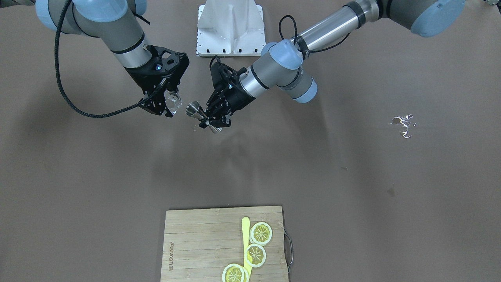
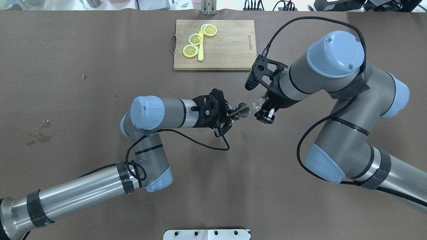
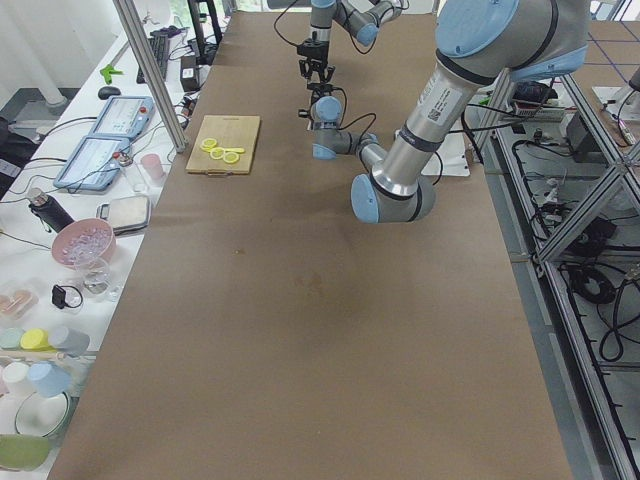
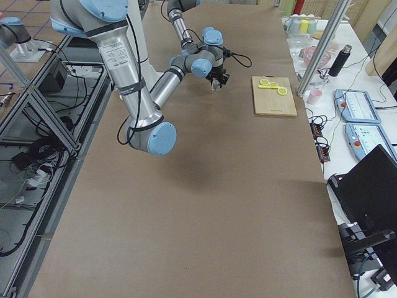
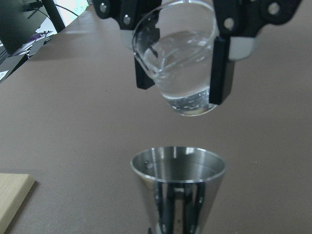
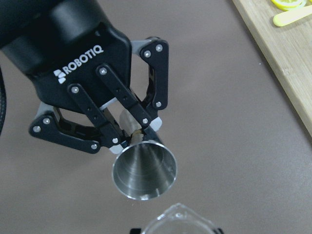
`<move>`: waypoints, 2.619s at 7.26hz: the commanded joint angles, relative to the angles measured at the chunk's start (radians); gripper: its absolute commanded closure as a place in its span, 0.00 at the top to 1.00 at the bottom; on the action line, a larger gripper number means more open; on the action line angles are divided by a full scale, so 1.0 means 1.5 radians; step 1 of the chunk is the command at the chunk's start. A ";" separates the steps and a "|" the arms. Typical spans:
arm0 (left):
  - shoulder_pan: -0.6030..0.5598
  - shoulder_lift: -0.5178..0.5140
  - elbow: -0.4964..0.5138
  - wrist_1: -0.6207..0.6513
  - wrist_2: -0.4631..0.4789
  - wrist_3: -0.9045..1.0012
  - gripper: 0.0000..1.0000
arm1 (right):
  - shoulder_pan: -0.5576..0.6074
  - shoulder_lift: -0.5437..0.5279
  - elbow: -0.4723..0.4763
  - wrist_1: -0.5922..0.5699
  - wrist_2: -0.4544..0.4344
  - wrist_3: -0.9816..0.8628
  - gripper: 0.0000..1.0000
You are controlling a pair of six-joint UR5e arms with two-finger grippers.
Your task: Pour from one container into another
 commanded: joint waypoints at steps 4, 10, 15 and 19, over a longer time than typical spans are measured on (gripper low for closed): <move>0.000 -0.004 0.005 0.000 0.000 0.000 0.00 | -0.004 0.031 -0.006 -0.080 0.005 -0.017 0.00; 0.001 -0.004 0.005 -0.003 0.000 -0.001 0.00 | -0.005 0.096 -0.026 -0.200 0.007 -0.073 0.00; 0.001 -0.005 0.008 -0.008 0.000 -0.001 0.00 | -0.007 0.127 -0.043 -0.279 0.008 -0.090 0.00; 0.001 -0.005 0.008 -0.012 0.000 -0.005 0.00 | -0.011 0.159 -0.062 -0.327 0.007 -0.121 0.00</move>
